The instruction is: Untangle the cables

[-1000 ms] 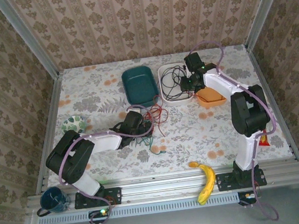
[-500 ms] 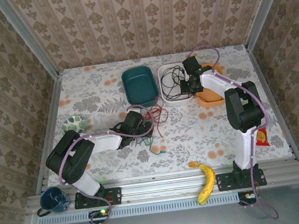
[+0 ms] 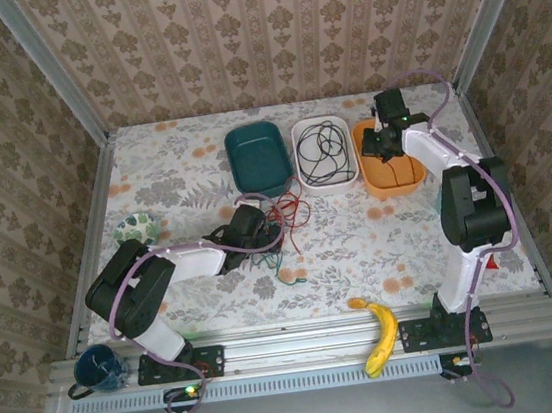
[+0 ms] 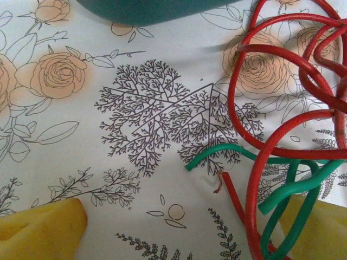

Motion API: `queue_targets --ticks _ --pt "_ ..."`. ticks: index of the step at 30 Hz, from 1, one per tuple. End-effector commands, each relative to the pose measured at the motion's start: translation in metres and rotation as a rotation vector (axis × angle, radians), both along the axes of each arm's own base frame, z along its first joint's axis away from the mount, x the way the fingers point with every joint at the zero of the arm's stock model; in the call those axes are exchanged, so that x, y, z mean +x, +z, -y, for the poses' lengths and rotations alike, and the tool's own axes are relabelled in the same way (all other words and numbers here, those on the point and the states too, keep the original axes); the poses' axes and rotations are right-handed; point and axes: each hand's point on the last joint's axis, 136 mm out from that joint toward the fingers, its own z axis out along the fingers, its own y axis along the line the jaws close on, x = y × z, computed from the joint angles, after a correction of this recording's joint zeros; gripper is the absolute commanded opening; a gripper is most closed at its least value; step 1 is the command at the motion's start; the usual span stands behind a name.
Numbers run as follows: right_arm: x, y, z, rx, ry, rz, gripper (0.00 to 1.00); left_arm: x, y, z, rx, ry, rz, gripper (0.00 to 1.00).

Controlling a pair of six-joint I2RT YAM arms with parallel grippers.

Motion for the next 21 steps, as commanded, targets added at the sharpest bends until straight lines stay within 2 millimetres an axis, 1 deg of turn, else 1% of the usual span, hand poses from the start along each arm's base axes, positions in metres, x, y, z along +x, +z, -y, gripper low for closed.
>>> queue_targets --ticks 1,5,7,9,10,12,13,14,17,21 --pt "-0.003 -0.025 0.005 -0.001 -0.037 -0.057 0.0 -0.033 -0.044 -0.035 0.161 0.0 -0.168 0.95" --pt "-0.001 -0.044 0.002 0.023 -0.054 -0.096 0.01 -0.032 -0.039 -0.034 0.169 -0.01 -0.15 0.95" --pt "0.0 -0.046 0.0 0.042 -0.062 -0.095 0.02 -0.031 -0.036 -0.033 0.171 -0.014 -0.142 0.95" --pt "0.001 -0.044 0.0 0.049 -0.071 -0.085 0.07 -0.031 -0.033 -0.031 0.169 -0.023 -0.129 0.95" --pt "0.001 -0.041 0.0 0.051 -0.067 -0.076 0.11 -0.031 -0.031 -0.03 0.168 -0.027 -0.12 0.95" --pt "0.002 -0.032 0.001 0.048 -0.071 -0.056 0.3 -0.03 -0.027 -0.027 0.16 -0.037 -0.105 0.94" --pt "0.002 -0.025 0.002 0.042 -0.078 -0.038 0.37 -0.03 -0.025 -0.025 0.154 -0.042 -0.095 0.94" --pt "0.002 -0.017 0.005 0.031 -0.088 -0.016 0.41 -0.03 -0.022 -0.022 0.144 -0.05 -0.084 0.94" --pt "0.001 0.01 0.011 0.012 -0.109 0.065 0.47 -0.029 -0.014 -0.017 0.118 -0.07 -0.062 0.94" --pt "-0.004 0.043 0.014 0.004 -0.115 0.143 0.49 -0.029 -0.004 -0.009 0.072 -0.099 -0.034 0.94"
